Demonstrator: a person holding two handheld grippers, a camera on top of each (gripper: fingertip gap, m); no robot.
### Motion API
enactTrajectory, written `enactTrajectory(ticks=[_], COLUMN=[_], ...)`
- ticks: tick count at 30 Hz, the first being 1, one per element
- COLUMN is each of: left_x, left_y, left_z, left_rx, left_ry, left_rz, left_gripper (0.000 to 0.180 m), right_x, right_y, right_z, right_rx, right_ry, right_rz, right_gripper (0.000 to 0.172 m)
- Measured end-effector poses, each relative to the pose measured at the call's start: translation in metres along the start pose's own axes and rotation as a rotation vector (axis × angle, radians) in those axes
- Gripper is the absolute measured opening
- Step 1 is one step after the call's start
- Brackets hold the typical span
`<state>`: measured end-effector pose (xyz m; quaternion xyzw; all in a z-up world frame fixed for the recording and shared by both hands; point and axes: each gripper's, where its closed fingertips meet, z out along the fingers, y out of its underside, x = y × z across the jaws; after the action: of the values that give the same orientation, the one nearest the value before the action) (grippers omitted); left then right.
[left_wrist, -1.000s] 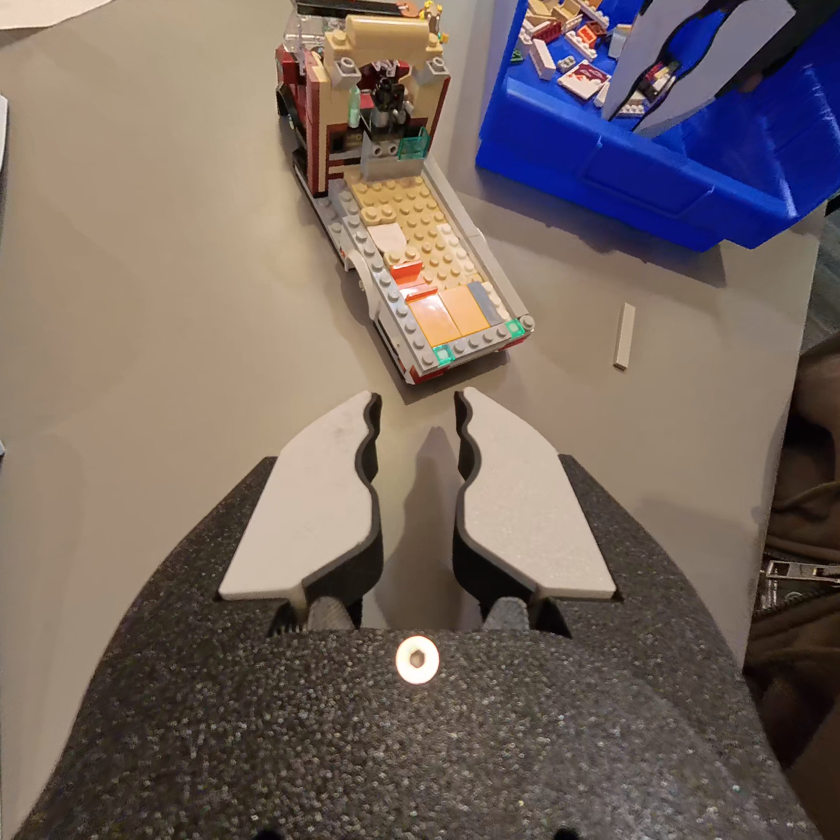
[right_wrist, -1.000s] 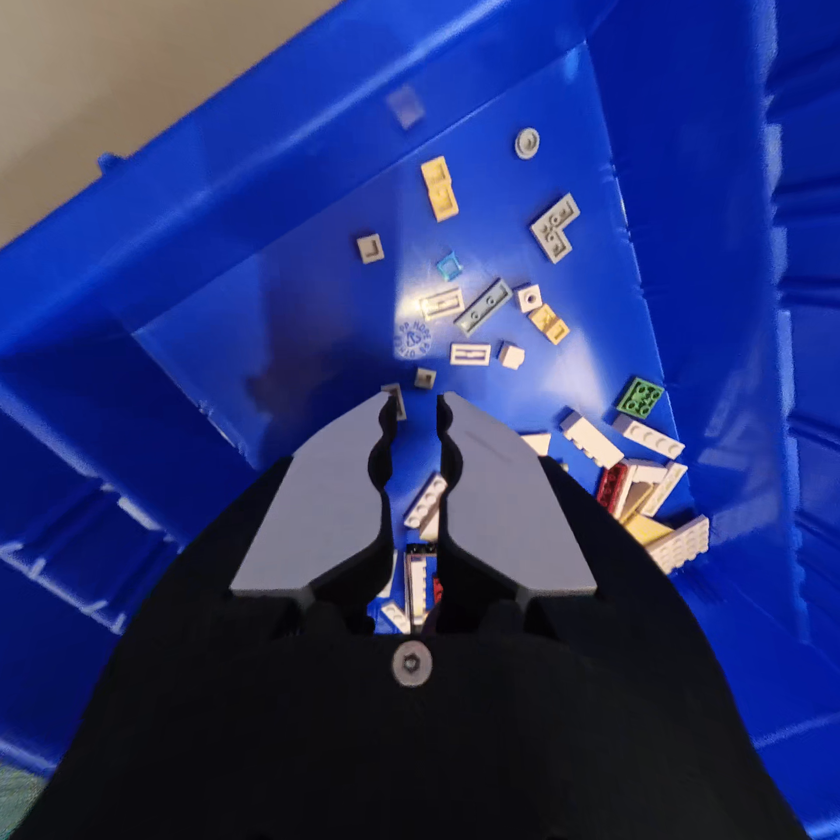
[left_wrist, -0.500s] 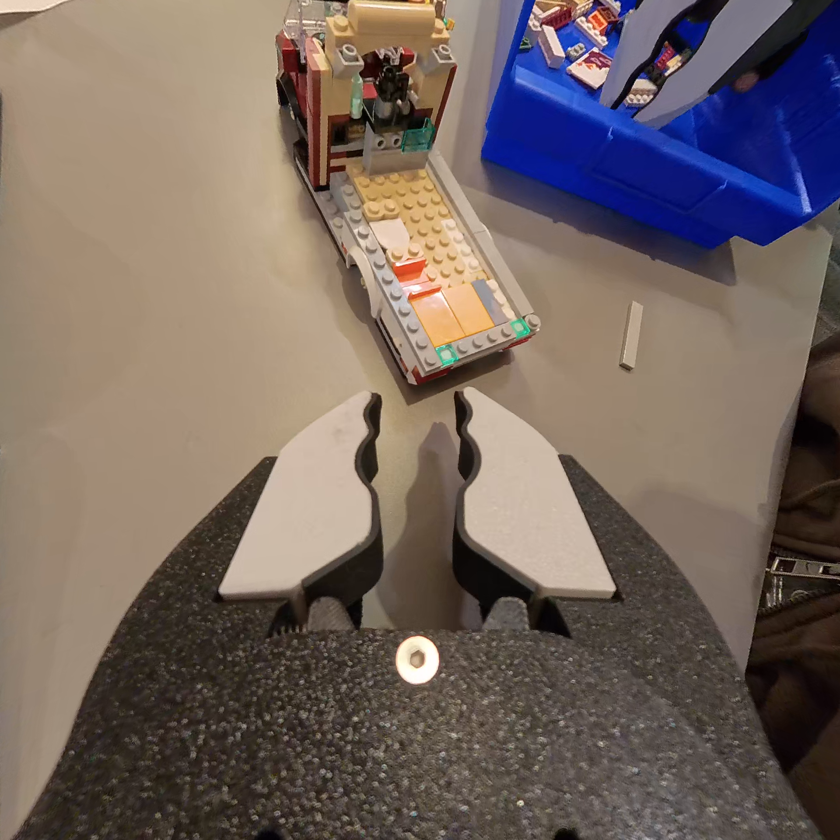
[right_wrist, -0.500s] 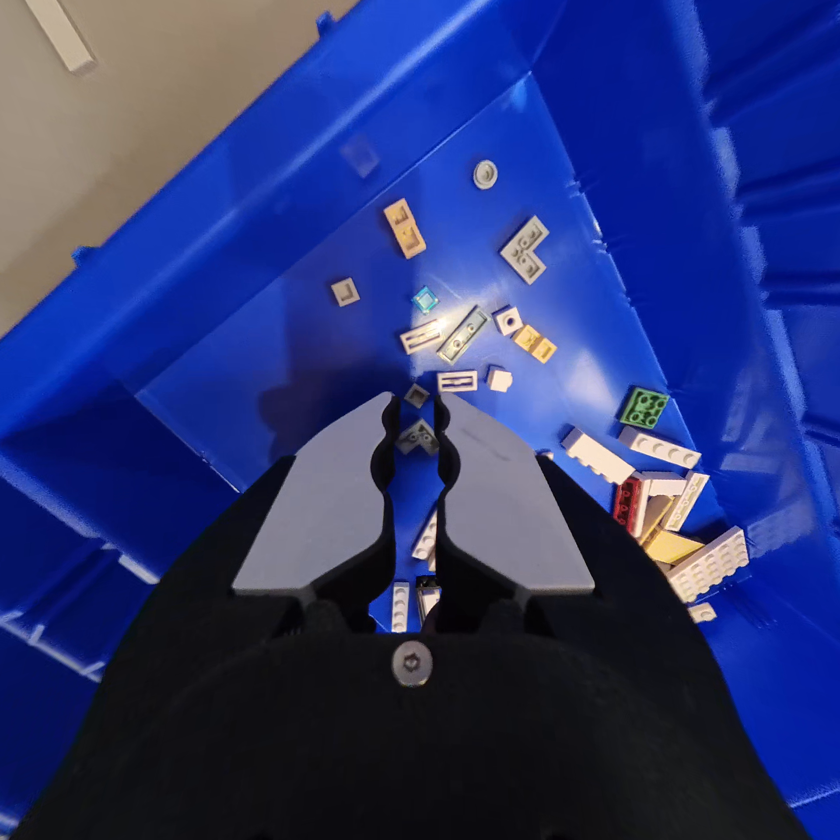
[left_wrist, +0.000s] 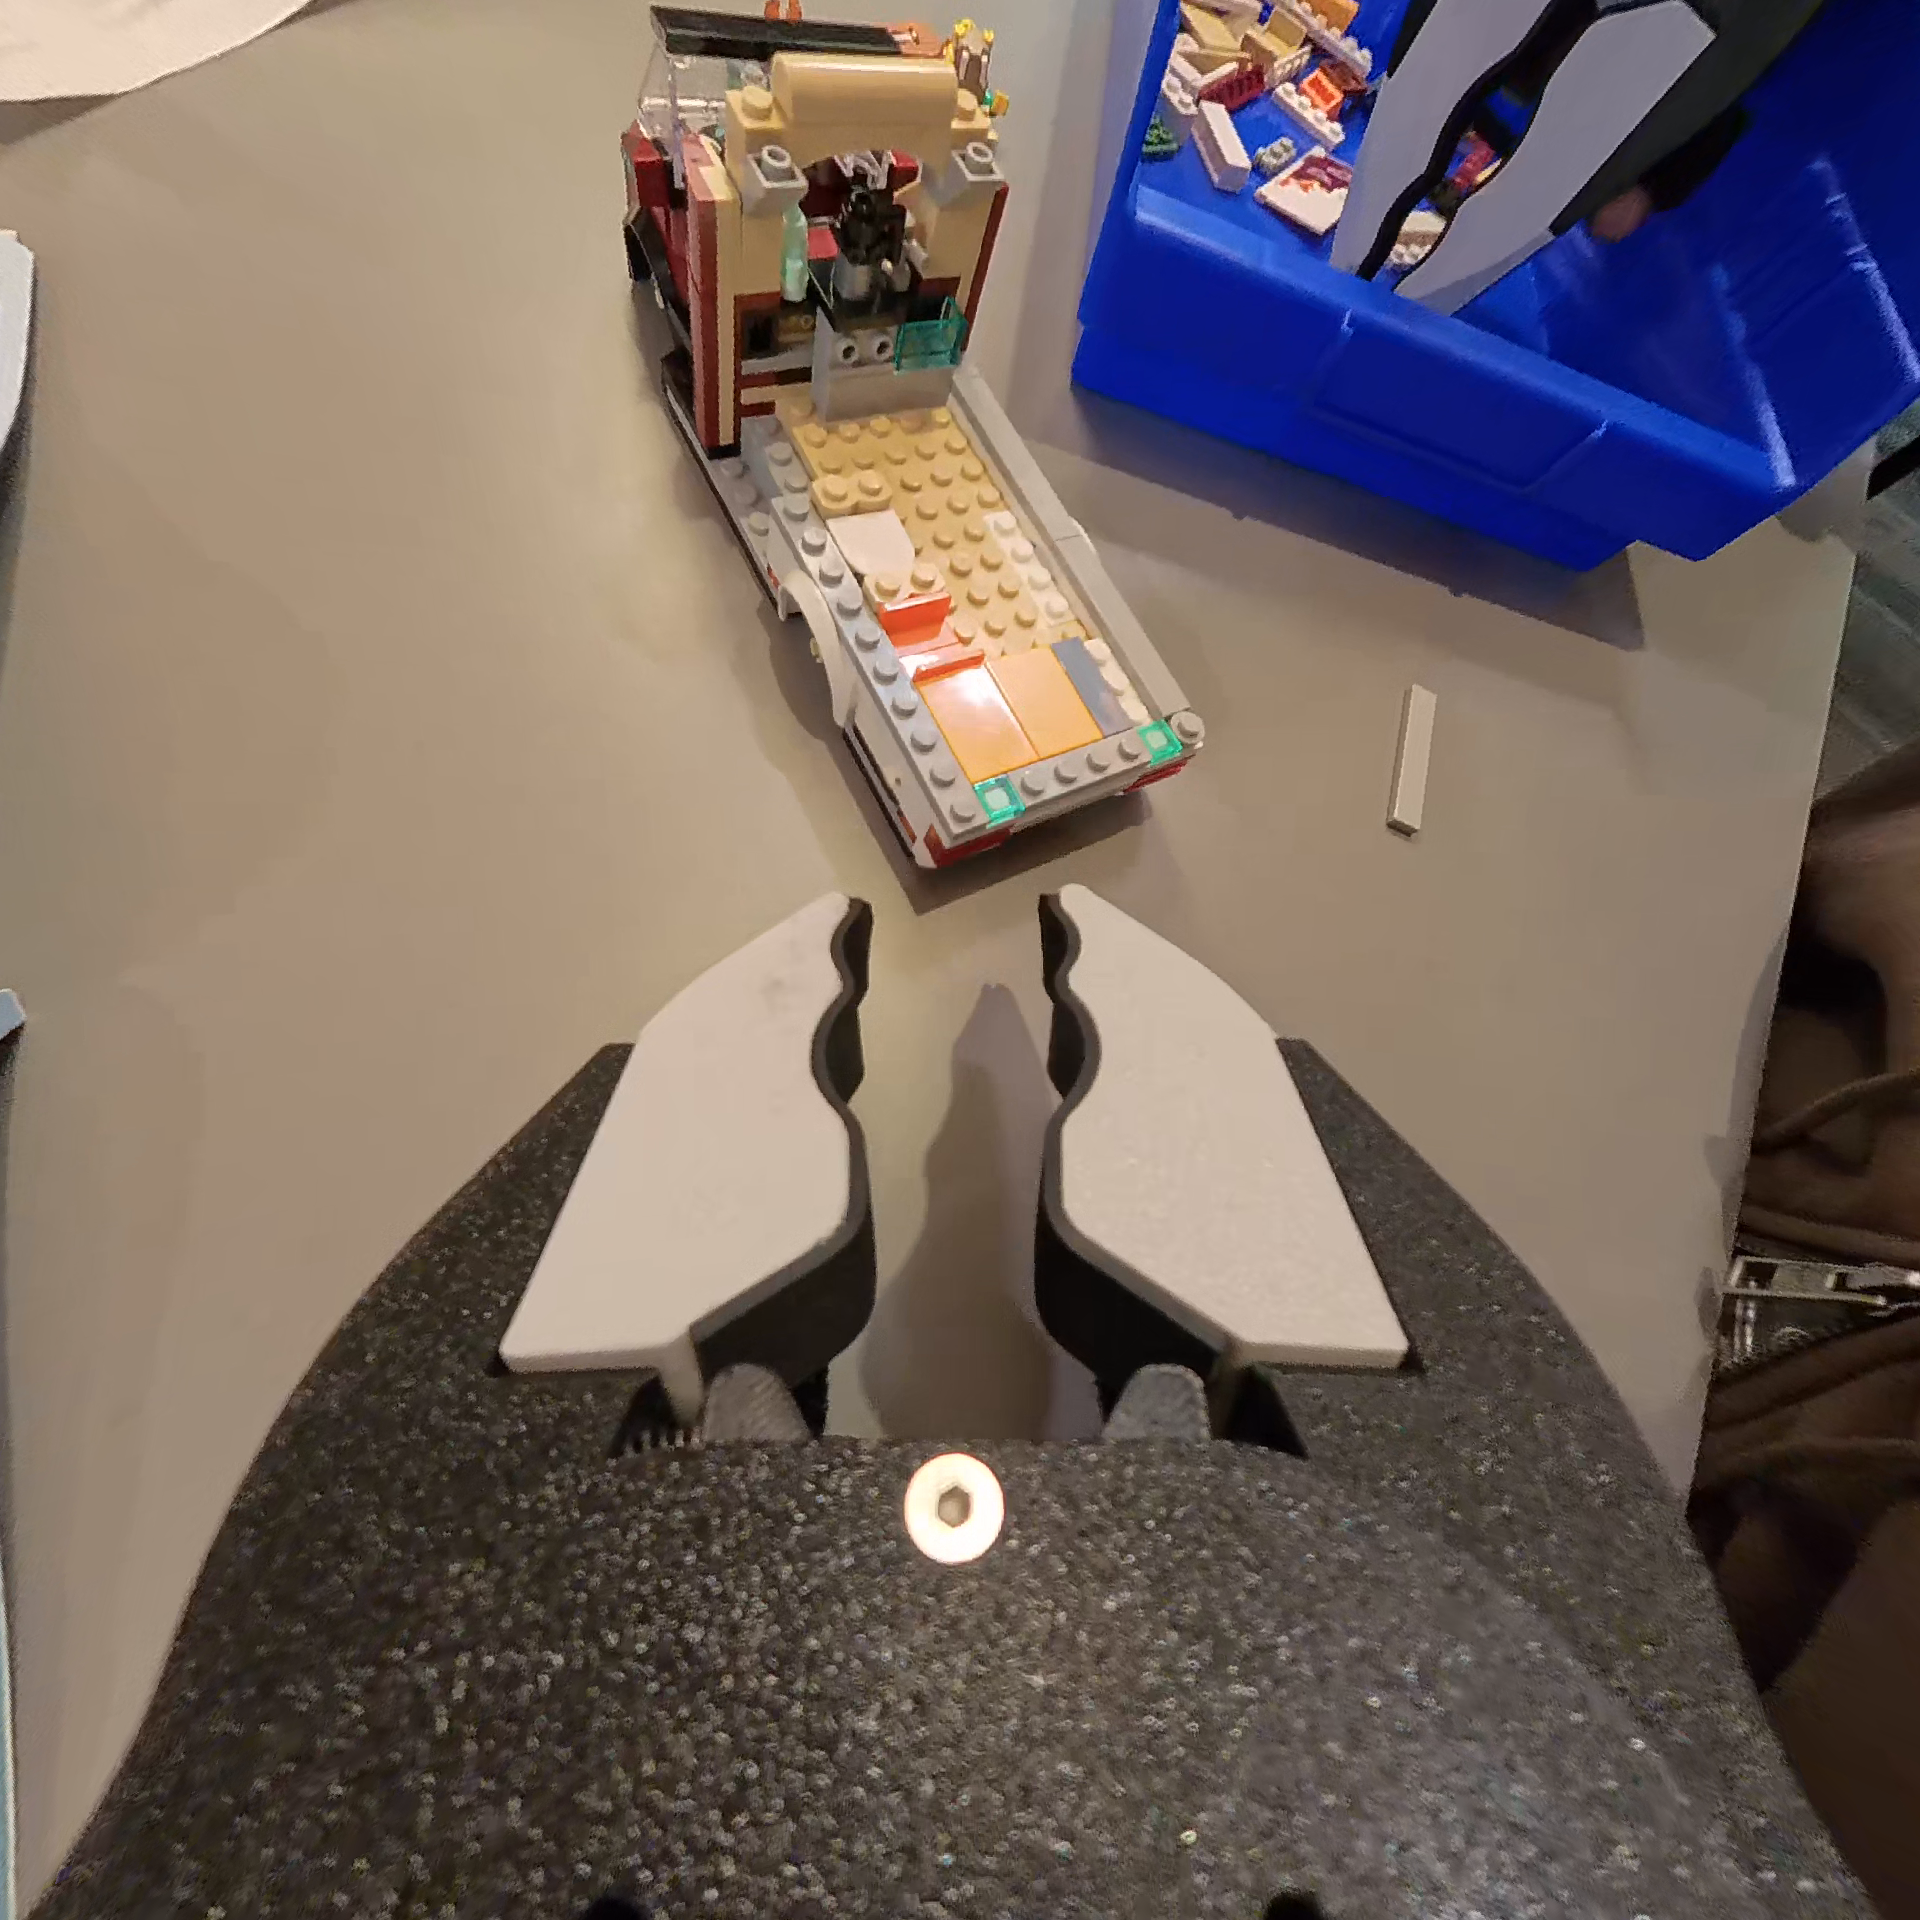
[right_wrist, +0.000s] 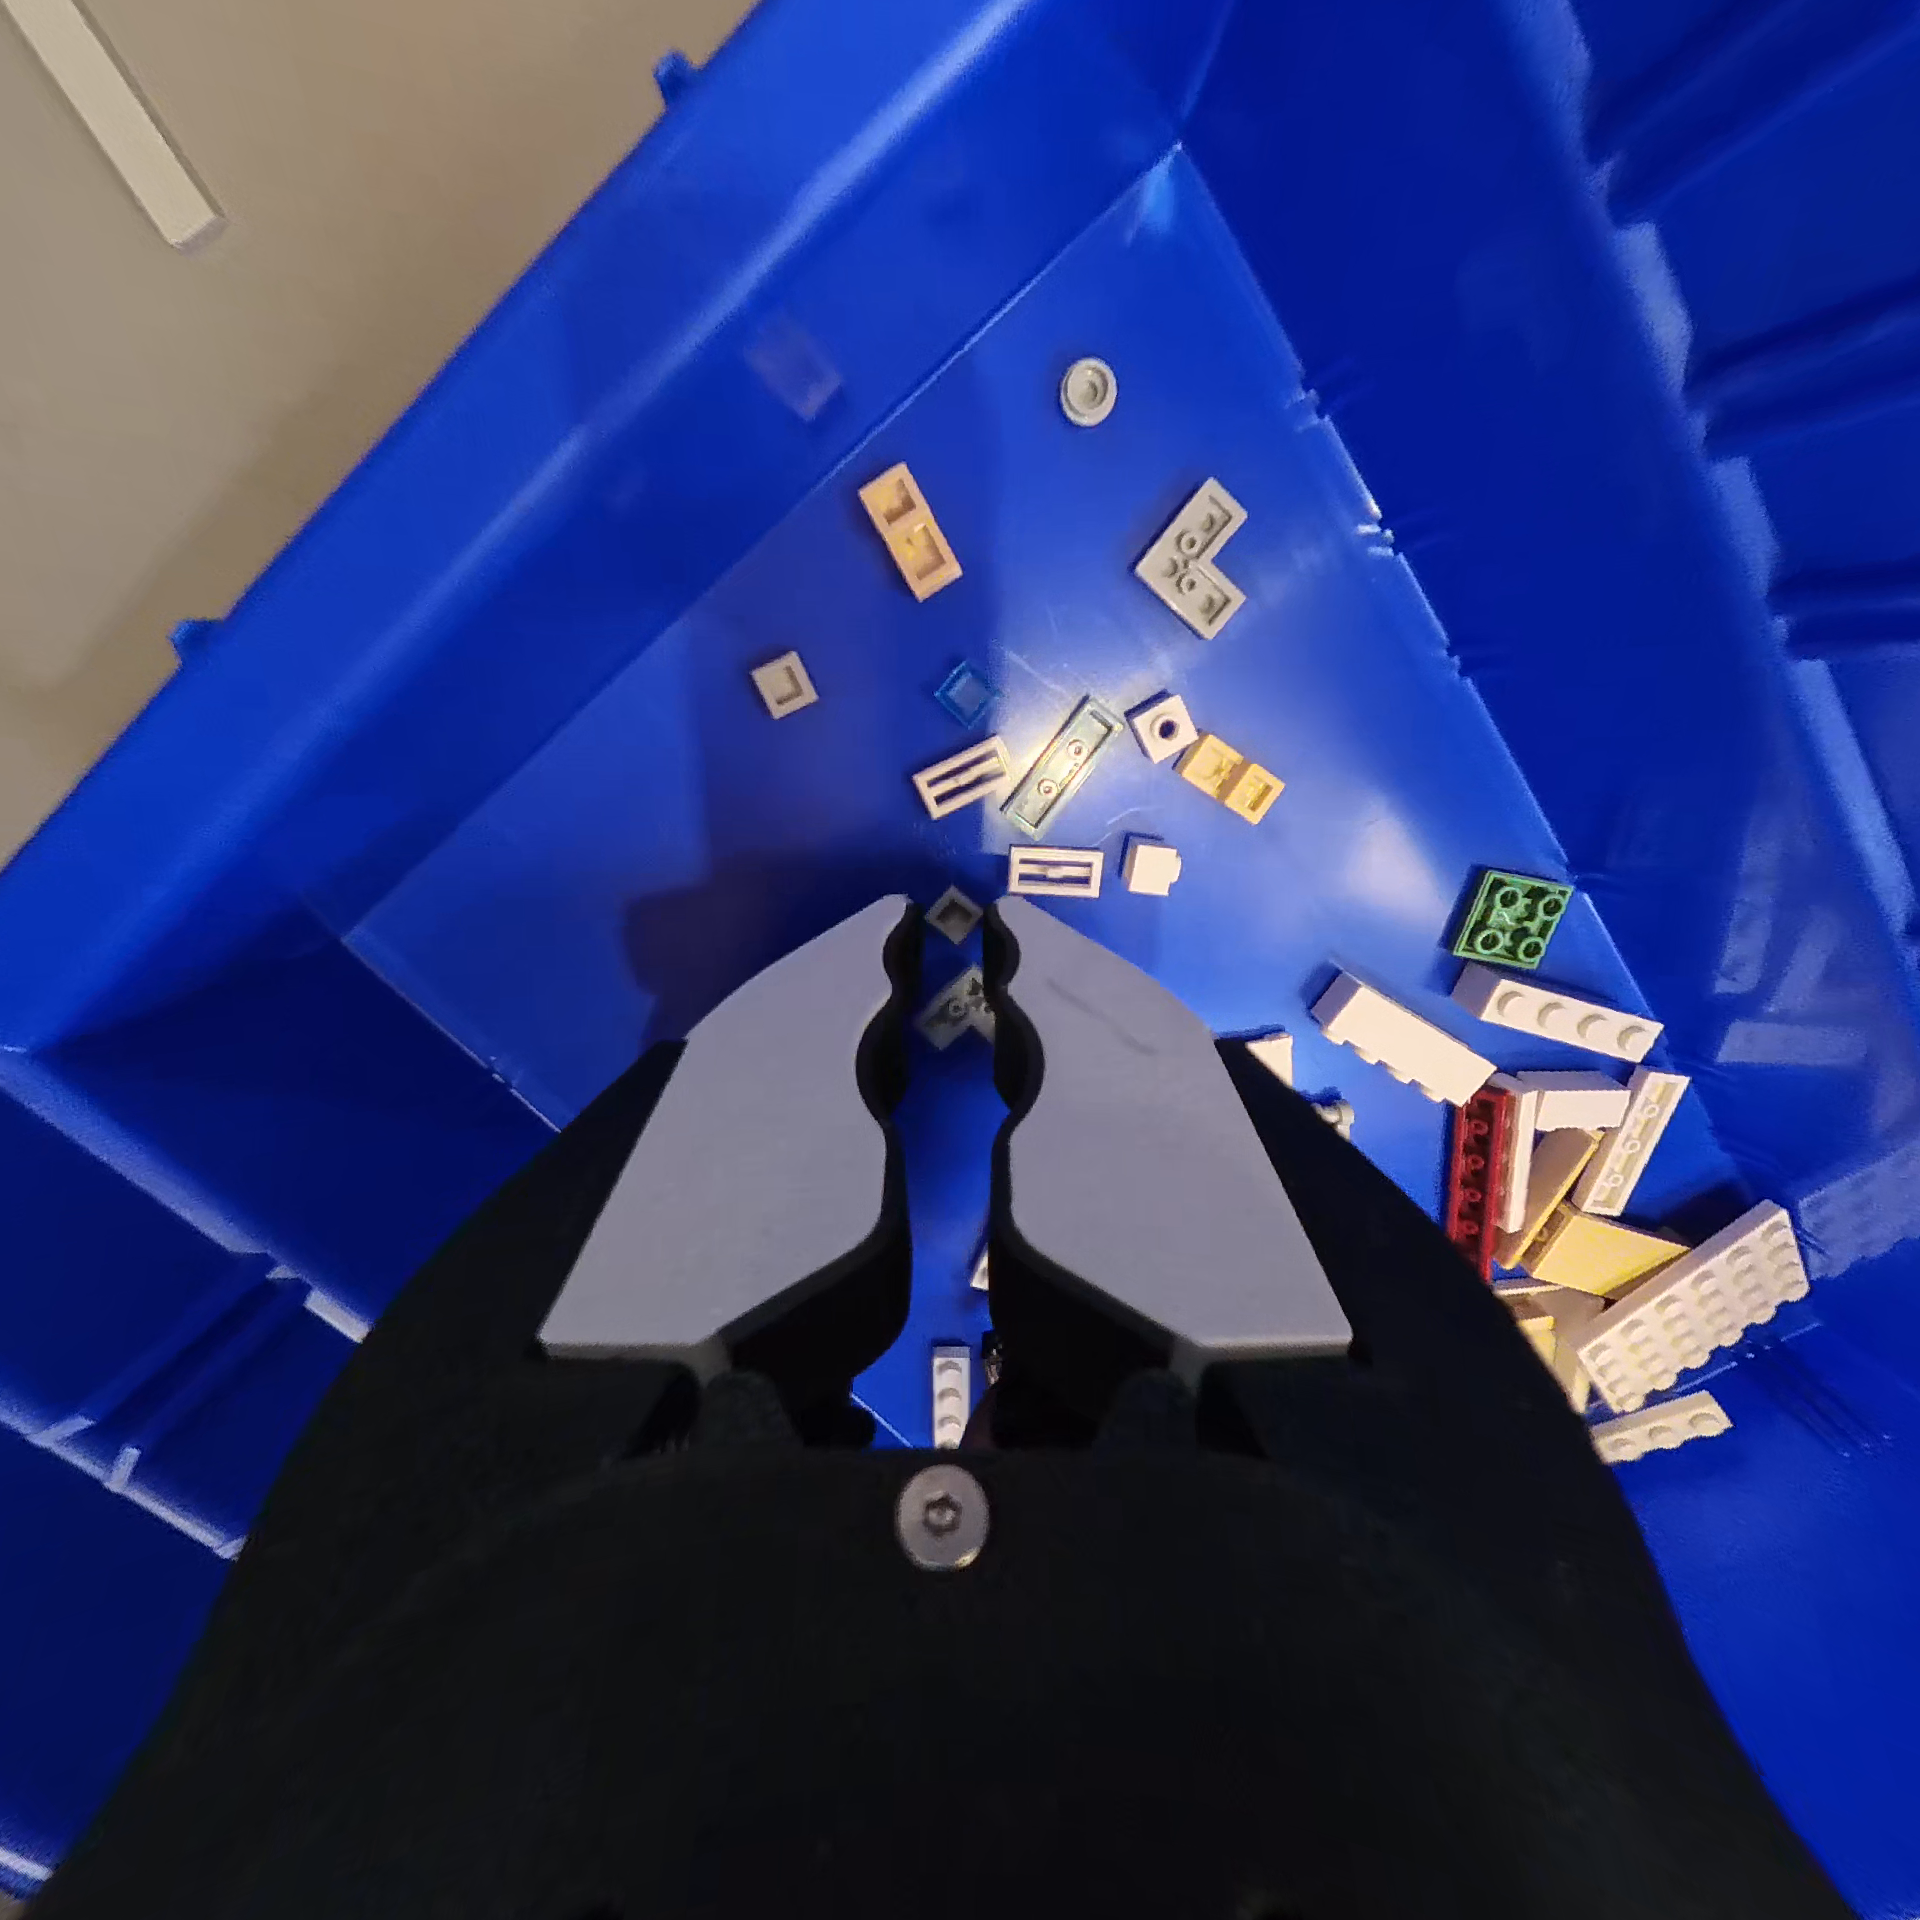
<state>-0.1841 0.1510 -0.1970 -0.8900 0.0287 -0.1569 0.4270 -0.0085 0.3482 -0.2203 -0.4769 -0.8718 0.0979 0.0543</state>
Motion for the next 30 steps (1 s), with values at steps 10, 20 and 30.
enactTrajectory(ticks=[10, 20, 30], left_x=[-0.027, -0.021, -0.019], left_y=[0.027, 0.022, 0.024], left_z=[-0.040, -0.060, -0.059], left_rx=[-0.014, 0.105, 0.093], left_ry=[-0.059, 0.062, 0.101], left_rz=[-0.070, -0.156, -0.169], left_gripper=[0.033, 0.033, 0.034], right_x=[0.000, -0.001, -0.001], right_y=[0.000, 0.000, -0.027], right_z=[0.000, 0.001, -0.038], right_rx=[-0.018, -0.127, -0.027], right_ry=[-0.029, -0.025, 0.144], right_rz=[0.066, 0.118, 0.139], right_gripper=[0.010, 0.010, 0.010])
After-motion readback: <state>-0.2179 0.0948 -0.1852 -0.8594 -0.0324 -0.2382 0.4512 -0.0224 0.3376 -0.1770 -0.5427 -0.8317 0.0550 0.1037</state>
